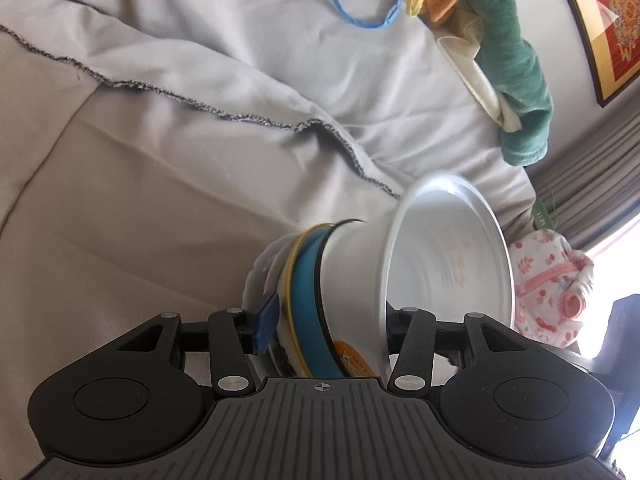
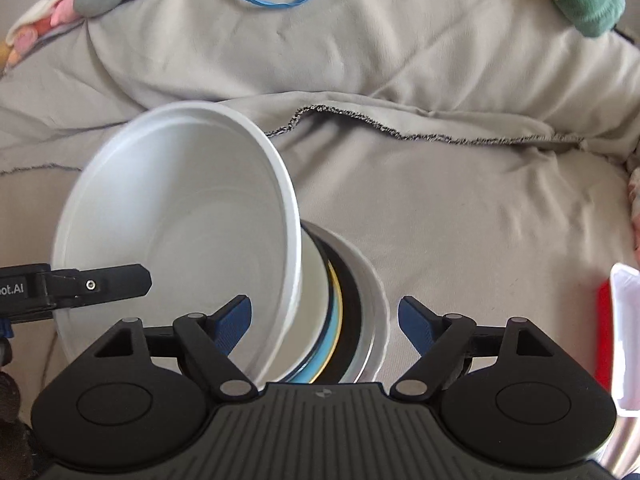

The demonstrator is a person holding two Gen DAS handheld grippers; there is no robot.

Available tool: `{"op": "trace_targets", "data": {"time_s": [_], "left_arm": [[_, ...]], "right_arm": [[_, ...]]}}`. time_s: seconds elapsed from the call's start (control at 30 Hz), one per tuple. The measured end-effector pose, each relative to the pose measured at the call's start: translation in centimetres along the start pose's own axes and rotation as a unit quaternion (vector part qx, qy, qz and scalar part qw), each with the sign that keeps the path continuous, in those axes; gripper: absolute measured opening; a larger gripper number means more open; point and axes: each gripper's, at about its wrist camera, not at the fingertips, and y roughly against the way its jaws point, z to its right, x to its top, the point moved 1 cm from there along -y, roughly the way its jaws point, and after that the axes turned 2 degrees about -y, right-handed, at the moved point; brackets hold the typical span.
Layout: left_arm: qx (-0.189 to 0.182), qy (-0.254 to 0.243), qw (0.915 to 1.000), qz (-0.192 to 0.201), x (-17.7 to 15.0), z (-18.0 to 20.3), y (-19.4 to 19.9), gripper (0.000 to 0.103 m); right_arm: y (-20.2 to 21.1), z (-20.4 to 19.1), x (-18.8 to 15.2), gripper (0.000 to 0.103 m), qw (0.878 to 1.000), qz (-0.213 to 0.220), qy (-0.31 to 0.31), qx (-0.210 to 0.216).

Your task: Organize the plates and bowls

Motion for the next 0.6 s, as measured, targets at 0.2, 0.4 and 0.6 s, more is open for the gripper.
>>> {"op": "trace_targets", "data": {"time_s": [0.2,0.4,0.6], "left_arm": [[0.008,0.007,0.9999,-0.013,-0.2,0.3,-1.9,0.054],[-0.013,0.008,0.9997,-0.017,-0.3,0.4,-1.6,0.046],[-0.034,0.02,0.9989,0.026,0.1,0.2,1.1,0.045]], "right_arm": [[0.5,0.0,0.0,0.081,1.0,0.011,-0.012,0.016],[0.1,0.4,0.2,0.081,1.0,0.007,-0.02,0.016],[0.5,0.4,0.1,0.081,0.999,0.008,-0.016,0.026]]}}
